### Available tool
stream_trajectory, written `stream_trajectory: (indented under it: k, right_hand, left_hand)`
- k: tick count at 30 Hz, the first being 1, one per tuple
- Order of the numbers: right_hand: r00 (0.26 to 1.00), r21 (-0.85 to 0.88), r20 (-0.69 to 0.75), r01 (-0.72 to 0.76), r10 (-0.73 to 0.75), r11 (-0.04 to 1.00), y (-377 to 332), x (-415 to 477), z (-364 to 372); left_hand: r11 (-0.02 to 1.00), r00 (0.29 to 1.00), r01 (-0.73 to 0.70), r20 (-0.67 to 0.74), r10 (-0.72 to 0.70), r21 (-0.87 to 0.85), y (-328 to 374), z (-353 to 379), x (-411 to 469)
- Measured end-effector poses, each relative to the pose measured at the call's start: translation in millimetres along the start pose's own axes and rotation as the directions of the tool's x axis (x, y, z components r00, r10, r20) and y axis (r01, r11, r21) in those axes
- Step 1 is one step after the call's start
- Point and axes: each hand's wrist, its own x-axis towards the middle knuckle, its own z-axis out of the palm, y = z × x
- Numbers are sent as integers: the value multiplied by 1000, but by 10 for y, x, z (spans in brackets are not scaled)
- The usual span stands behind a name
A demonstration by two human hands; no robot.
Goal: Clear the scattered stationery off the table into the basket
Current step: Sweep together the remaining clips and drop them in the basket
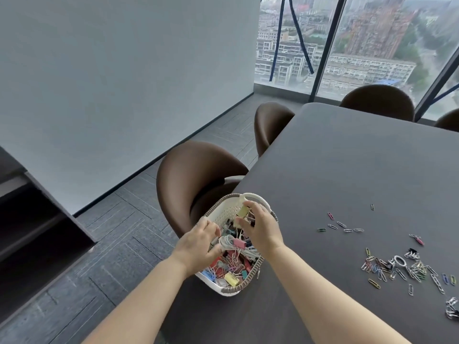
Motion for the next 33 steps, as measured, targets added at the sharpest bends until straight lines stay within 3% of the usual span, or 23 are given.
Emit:
stream_trajectory:
  k: [5,10,18,24,29,31,33]
  right_hand:
    - [984,-163,175,45,-16,986,16,76,81]
    - [999,-164,40,27,-20,986,26,69,37]
    - [990,-187,-13,133,-138,973,249,-51,-81]
    - [998,-243,-59,-45,32,969,743,-350,-451]
    - [985,-311,-49,-174,167,934,1294,-749,-737]
    - [974,-335,-44,-223,221,915,1501,-929,-800]
    - [962,-350,-18,-260,271,900,1683,-1109,-838]
  left_hand:
    - [998,987,-35,-158,26,-55,-88,-27,-105]
    - [997,962,-68,-266,54,-44,-80,1,-134]
    - [996,949,-89,-303,89,15,114,69,-64]
    - [992,952,-122,-278,127,37,462,209,83]
    - [967,894,-254,-376,244,22,1062,422,91]
    - [950,910,-309,-301,284,-37,1274,688,52]
    - [969,964,-246,-118,240,-38,1406,1022,7]
